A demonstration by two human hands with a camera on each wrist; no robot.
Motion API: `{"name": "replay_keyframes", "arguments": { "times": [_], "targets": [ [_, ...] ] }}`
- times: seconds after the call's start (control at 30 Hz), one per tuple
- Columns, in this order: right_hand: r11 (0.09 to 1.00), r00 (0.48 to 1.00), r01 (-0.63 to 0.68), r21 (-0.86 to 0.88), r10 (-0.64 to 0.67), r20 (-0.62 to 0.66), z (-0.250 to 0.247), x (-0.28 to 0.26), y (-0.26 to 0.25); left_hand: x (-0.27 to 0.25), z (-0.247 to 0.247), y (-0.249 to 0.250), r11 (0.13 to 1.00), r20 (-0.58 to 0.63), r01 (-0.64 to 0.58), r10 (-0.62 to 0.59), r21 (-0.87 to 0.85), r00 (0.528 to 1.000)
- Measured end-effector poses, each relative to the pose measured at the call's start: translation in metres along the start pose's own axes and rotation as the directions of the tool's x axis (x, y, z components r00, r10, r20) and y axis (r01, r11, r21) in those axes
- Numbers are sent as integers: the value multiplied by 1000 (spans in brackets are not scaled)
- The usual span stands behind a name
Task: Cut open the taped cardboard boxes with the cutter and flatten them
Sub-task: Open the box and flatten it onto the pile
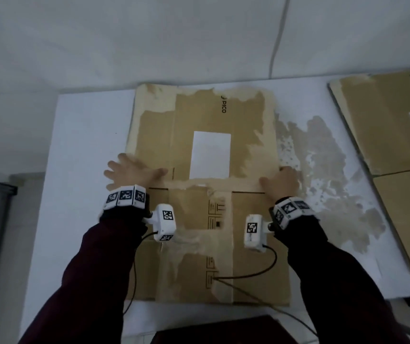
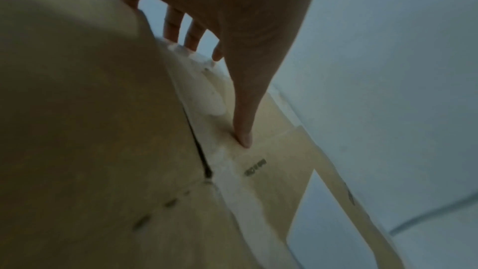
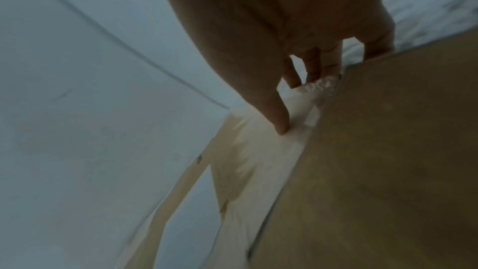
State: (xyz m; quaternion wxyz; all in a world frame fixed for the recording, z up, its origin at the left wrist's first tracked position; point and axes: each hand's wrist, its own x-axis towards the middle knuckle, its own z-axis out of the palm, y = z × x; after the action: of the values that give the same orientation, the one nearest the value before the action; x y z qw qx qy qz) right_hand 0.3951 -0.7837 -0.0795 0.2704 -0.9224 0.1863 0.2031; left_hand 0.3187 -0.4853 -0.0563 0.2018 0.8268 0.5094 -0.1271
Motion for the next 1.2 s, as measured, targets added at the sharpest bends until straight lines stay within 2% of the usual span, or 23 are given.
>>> {"name": "replay_keyframes", "arguments": {
  "times": [0.07,0.13,0.23,0.3,0.47,0.57,0.63,0.77,0.87,0.93,1.0,1.1,1.2],
  "targets": [
    [996,997,14,90,-21,69,-5,4,2,7,-4,-5,998,2,49,-49,-36,999],
    [993,993,34,116,-47,112,-11,1,1,16,-9,-12,991,32,52,-48,-121,998],
    [989,991,108,97,-115,73,-13,-7,-4,16,-11,-23,954,-5,-40,40,-297,999],
    [968,978,201,150,-208,29,-15,-20,-7,11,-11,-31,939,-56,-82,67,-335,996],
    [883,936,350,313,-338,-94,-42,-46,-2,-4,-18,-43,916,-8,-49,50,-399,999],
    [850,923,384,360,-351,-156,-69,-56,6,-18,-30,-42,878,-31,-183,189,-443,981],
    [844,915,401,355,-356,-189,-93,-56,15,-30,-40,-33,802,-85,-326,329,-501,941],
    [847,912,400,351,-329,-245,-151,-36,42,-72,-57,7,610,-151,-525,556,-593,817],
    [852,927,351,389,-256,-275,-196,-18,71,-112,-51,51,490,-173,-585,653,-646,737],
    [847,929,330,416,-214,-302,-225,0,94,-136,-36,85,452,-179,-609,689,-652,703],
    [858,933,297,420,-167,-319,-253,23,119,-160,-15,121,439,-183,-631,710,-640,680],
    [889,938,234,394,-101,-331,-299,63,158,-197,22,173,424,-194,-631,710,-650,677],
    [923,935,237,303,-132,-329,-344,104,196,-242,60,228,411,-212,-633,705,-656,677]
  ]
}}
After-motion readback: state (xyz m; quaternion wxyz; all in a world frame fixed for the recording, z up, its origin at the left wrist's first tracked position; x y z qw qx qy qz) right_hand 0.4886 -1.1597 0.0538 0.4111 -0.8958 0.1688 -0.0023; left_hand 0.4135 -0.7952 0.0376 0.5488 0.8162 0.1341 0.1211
